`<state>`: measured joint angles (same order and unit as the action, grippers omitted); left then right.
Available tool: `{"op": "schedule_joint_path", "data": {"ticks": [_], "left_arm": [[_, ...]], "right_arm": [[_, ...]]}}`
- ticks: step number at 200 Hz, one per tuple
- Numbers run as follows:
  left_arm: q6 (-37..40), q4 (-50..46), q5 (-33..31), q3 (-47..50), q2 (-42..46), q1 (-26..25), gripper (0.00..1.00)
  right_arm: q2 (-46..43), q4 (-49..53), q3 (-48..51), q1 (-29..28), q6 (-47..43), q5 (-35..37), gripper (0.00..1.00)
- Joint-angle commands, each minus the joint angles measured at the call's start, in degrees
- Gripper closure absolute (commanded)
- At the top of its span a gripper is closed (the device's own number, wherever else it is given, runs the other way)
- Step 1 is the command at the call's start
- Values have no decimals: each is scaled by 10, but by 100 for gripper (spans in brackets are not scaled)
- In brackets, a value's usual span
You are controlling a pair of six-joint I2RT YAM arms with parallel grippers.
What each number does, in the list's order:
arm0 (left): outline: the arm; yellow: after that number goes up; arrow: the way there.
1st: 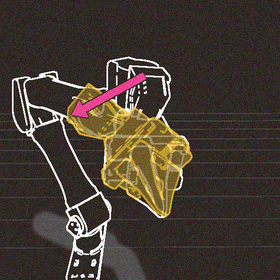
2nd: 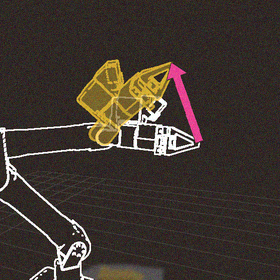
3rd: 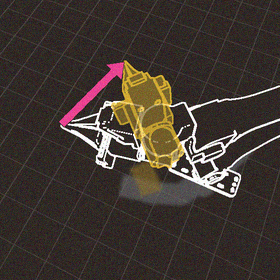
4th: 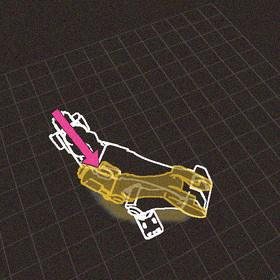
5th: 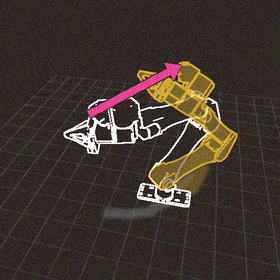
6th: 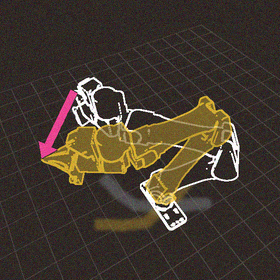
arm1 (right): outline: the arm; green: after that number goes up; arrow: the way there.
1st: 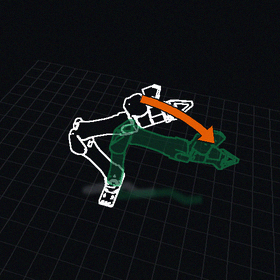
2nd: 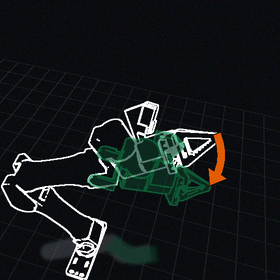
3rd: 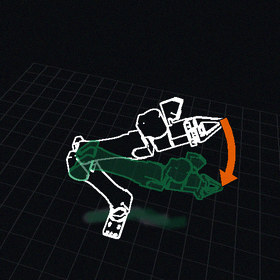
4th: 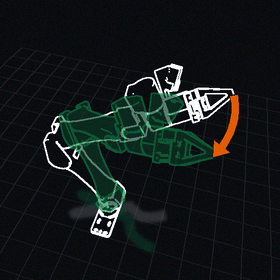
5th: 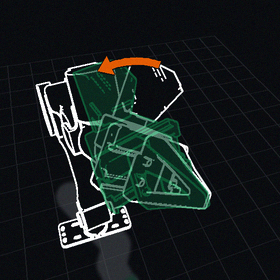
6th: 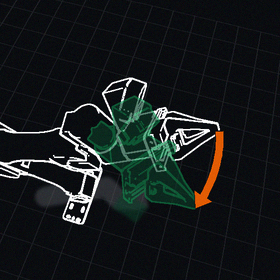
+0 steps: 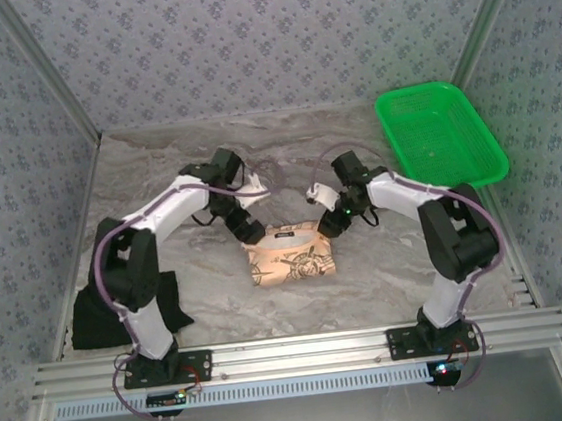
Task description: Fold the inside-out t-shirt
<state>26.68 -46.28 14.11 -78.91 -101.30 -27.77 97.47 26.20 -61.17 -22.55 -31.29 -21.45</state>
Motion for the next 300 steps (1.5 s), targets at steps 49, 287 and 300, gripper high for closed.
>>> {"op": "schedule_joint_path", "data": {"ticks": [49,287,300], "left_arm": [[-363,164,0,82,198,51,0],[-552,102,-218,201,193,-121,0],[-607,33,-220,208,241,-75,0]], "right_arm": [[-253,-116,75,-32,390,288,0],[-185,-90,160,-206,550,262,46],[-190,-73,140,-218,543,278,42]]}}
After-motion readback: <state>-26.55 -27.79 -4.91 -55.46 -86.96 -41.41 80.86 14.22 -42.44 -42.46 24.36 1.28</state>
